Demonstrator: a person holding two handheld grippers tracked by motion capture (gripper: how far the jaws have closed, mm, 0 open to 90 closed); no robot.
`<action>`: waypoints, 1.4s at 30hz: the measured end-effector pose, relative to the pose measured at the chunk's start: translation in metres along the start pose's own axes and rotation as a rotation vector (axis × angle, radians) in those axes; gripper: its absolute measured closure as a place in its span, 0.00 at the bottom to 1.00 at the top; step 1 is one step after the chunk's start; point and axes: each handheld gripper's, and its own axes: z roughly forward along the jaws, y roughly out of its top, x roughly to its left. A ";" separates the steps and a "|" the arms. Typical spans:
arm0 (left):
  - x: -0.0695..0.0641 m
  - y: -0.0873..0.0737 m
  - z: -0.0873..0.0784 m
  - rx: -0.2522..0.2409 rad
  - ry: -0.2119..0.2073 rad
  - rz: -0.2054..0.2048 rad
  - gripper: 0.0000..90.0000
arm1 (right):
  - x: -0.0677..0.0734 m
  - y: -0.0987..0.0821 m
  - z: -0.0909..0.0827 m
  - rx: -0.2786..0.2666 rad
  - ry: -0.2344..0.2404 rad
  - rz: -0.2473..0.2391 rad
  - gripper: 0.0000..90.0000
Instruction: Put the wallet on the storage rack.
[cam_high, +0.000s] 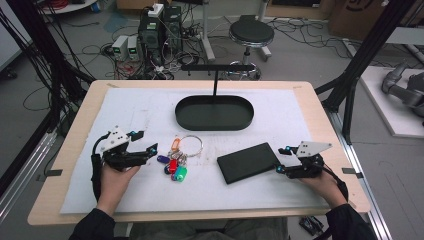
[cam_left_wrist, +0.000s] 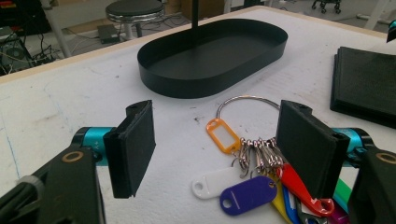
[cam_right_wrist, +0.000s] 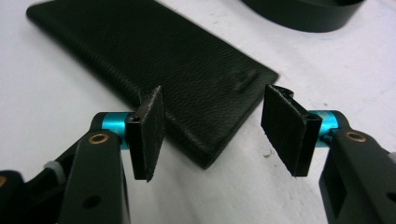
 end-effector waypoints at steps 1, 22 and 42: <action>0.000 0.000 0.000 0.000 0.000 0.000 0.32 | 0.002 0.000 0.002 0.011 0.004 -0.018 0.47; -0.008 0.001 0.002 -0.018 -0.051 -0.037 0.32 | 0.014 0.000 0.014 0.105 -0.034 -0.252 0.62; -0.023 0.004 0.009 -0.013 -0.103 -0.006 0.32 | 0.026 0.027 0.021 0.050 0.045 -0.225 0.92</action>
